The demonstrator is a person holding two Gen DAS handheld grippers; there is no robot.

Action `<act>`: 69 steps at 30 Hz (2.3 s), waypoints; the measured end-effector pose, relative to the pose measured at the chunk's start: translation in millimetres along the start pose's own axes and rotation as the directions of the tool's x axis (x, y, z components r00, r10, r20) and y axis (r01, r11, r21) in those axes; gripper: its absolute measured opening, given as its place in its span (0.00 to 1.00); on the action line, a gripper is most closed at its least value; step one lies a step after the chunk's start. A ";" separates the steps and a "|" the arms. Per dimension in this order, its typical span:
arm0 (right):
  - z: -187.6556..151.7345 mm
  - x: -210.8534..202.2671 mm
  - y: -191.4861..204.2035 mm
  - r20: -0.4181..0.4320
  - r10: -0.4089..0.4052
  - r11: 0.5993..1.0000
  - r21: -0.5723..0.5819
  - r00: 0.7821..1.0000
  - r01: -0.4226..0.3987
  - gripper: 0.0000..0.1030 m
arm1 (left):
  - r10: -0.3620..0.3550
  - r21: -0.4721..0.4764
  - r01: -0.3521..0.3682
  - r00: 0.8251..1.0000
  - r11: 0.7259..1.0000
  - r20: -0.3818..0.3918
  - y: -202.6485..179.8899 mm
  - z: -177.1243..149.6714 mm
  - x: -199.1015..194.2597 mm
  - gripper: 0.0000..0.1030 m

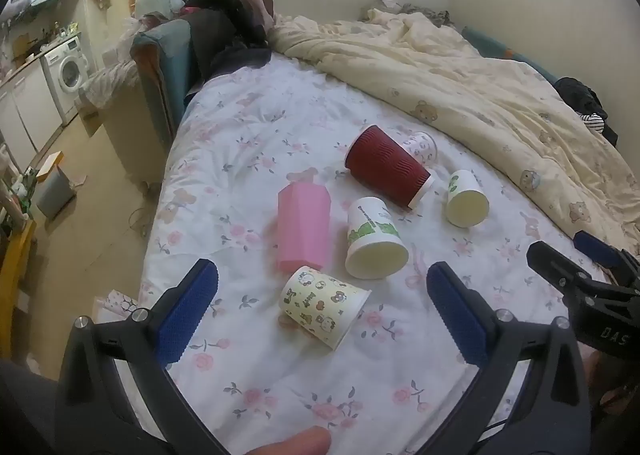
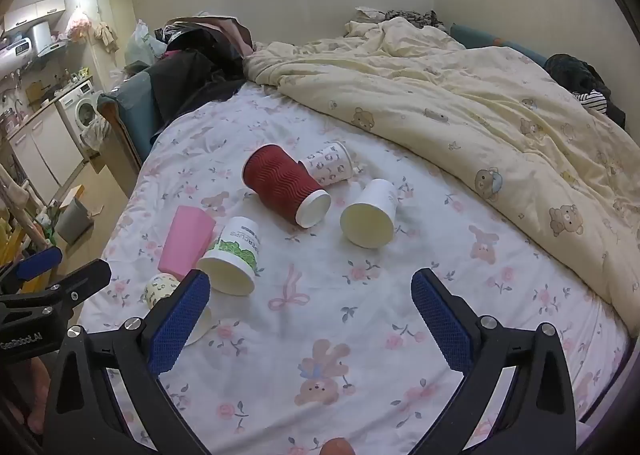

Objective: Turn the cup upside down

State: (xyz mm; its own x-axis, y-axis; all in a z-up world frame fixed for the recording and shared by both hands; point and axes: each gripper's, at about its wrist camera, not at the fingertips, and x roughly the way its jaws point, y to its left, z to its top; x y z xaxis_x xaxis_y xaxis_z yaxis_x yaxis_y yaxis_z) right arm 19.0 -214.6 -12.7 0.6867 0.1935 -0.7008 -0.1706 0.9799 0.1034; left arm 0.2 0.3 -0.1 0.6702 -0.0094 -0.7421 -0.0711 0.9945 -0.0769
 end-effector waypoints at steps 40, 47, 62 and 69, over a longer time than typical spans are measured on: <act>-3.3 2.2 3.8 -0.015 -0.001 1.000 -0.004 1.000 0.001 1.00 | 0.000 0.006 0.000 1.000 1.000 0.019 -1.9 -1.7 -0.7 1.00; -3.5 2.4 4.1 -0.015 -0.001 1.000 -0.002 1.000 0.001 1.00 | 0.002 0.006 -0.002 1.000 1.000 0.019 -0.9 -2.4 -1.4 1.00; -4.6 4.1 4.5 -0.017 0.000 1.000 -0.005 1.000 0.000 1.00 | 0.002 0.003 -0.002 1.000 1.000 0.023 1.5 -8.0 -3.6 1.00; -4.4 3.6 5.0 -0.016 0.001 1.000 -0.005 1.000 -0.001 1.00 | 0.001 0.000 -0.001 1.000 1.000 0.022 2.3 -7.6 -3.2 1.00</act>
State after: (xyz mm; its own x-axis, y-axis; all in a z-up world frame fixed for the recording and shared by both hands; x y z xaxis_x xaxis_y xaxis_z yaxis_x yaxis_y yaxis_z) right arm 17.6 -209.2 -17.8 0.6751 0.1935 -0.7119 -0.1745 0.9795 0.1007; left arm -7.8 1.8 -3.0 0.6863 -0.0066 -0.7273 -0.0712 0.9946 -0.0762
